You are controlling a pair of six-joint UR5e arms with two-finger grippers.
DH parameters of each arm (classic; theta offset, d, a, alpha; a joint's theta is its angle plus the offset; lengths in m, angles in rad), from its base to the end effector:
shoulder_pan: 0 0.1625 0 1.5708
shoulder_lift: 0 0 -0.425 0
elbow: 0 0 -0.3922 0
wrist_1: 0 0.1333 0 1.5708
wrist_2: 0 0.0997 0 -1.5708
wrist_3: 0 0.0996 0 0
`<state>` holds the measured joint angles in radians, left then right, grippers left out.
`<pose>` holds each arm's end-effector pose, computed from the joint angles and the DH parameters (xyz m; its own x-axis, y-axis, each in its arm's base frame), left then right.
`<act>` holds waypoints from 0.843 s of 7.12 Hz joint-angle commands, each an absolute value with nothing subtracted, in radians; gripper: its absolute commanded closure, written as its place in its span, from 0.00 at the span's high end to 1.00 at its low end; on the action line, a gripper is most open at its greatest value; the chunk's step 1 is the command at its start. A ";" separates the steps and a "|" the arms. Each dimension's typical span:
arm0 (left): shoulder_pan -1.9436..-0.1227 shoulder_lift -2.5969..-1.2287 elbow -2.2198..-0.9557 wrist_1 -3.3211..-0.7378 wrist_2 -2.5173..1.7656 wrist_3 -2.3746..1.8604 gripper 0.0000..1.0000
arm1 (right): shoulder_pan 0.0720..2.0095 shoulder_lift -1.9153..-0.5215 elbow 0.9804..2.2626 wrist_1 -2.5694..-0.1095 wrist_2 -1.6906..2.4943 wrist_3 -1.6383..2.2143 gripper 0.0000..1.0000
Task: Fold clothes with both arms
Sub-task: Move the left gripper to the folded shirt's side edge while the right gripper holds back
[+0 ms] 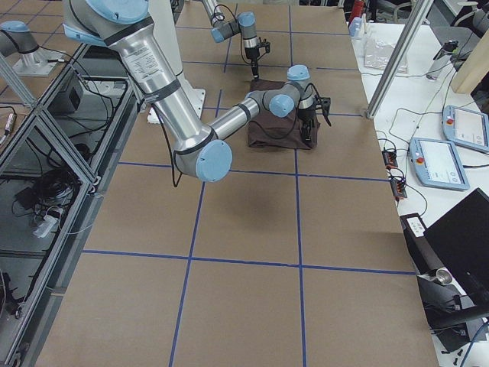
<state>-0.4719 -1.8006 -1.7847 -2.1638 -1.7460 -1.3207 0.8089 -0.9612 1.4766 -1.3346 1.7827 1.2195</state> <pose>0.4694 -0.3697 0.3721 0.5170 0.0098 -0.8559 0.1920 0.9731 0.1271 -0.4184 -0.6013 0.3207 0.6828 0.2283 0.6940 -0.3975 0.9131 0.0907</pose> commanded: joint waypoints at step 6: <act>-0.456 -1.793 -1.799 -2.161 -1.723 -1.325 0.00 | 0.810 -0.963 1.477 -1.335 1.784 1.220 1.00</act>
<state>-0.4522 -1.7983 -1.7892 -2.1626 -1.7260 -1.3329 0.8099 -0.9633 1.4772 -1.3342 1.7839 1.2195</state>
